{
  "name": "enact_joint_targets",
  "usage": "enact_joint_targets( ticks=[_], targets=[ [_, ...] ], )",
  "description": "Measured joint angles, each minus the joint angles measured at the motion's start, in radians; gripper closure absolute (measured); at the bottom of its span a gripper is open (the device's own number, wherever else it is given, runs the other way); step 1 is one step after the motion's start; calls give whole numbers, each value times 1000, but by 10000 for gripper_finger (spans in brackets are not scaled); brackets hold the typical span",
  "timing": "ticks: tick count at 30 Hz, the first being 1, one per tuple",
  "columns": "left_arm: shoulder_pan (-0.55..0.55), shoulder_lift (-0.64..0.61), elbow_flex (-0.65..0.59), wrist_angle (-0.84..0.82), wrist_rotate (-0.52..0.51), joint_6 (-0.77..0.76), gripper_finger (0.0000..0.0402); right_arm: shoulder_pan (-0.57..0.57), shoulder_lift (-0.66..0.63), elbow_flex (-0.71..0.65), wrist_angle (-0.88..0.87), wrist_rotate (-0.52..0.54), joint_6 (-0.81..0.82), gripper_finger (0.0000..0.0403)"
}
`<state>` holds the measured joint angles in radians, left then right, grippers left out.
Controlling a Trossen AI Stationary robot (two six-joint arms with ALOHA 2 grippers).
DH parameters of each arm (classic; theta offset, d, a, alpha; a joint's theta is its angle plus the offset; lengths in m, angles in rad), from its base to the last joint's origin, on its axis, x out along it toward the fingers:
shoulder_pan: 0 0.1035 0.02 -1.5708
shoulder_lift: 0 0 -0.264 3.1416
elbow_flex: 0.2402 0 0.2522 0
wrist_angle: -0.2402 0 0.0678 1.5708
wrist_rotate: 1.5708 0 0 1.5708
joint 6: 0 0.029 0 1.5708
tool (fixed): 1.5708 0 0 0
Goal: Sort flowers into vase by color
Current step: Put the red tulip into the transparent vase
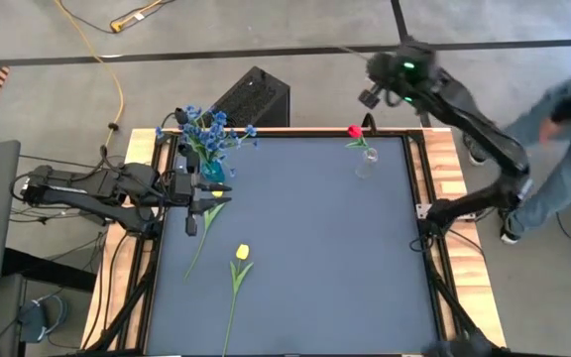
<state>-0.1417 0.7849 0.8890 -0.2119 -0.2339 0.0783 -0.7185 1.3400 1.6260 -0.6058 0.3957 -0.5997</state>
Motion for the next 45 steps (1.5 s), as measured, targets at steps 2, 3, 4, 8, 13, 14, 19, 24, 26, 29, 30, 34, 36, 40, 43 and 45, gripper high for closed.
enact_joint_targets(
  ticks=[2,3,4,8,13,14,19,24,26,29,30,34,36,40,43,45],
  targets=[
    [0,0,0,0,15,-12,311,47,-70,1,-24,-19,0,379],
    [0,0,0,0,24,-18,311,76,-105,1,-47,-43,5,379],
    [-1,3,0,1,35,-26,311,110,-137,1,-78,-78,18,379],
    [-11,26,-5,-13,78,-96,311,259,-246,2,-276,-259,119,378],
    [-30,92,-5,-21,121,-202,311,498,-346,-47,-481,-319,291,378],
    [-37,110,-5,-21,128,-219,311,552,-360,-68,-502,-318,329,378],
    [-81,206,-6,-27,158,-288,311,819,-387,-210,-510,-287,496,378],
    [-155,308,-6,18,59,-340,311,1043,-332,-344,-511,-157,592,378],
    [-178,357,-6,58,-21,-379,311,1112,-297,-384,-521,-105,625,378],
    [-190,449,-6,147,-104,-464,311,1187,-235,-444,-524,-29,665,378],
    [-189,478,-6,173,-107,-512,311,1204,-215,-464,-518,-7,675,378],
    [-139,574,-6,214,31,-699,311,1247,-108,-525,-480,65,684,378],
    [-114,613,-6,217,100,-741,311,1258,-44,-539,-458,109,686,378],
    [-61,685,-6,266,206,-783,306,1263,88,-542,-444,203,671,378],
    [-9,734,-6,331,316,-796,290,1263,177,-540,-431,267,646,378],
    [19,767,-6,391,387,-798,273,1263,231,-526,-421,302,644,378]
  ],
)
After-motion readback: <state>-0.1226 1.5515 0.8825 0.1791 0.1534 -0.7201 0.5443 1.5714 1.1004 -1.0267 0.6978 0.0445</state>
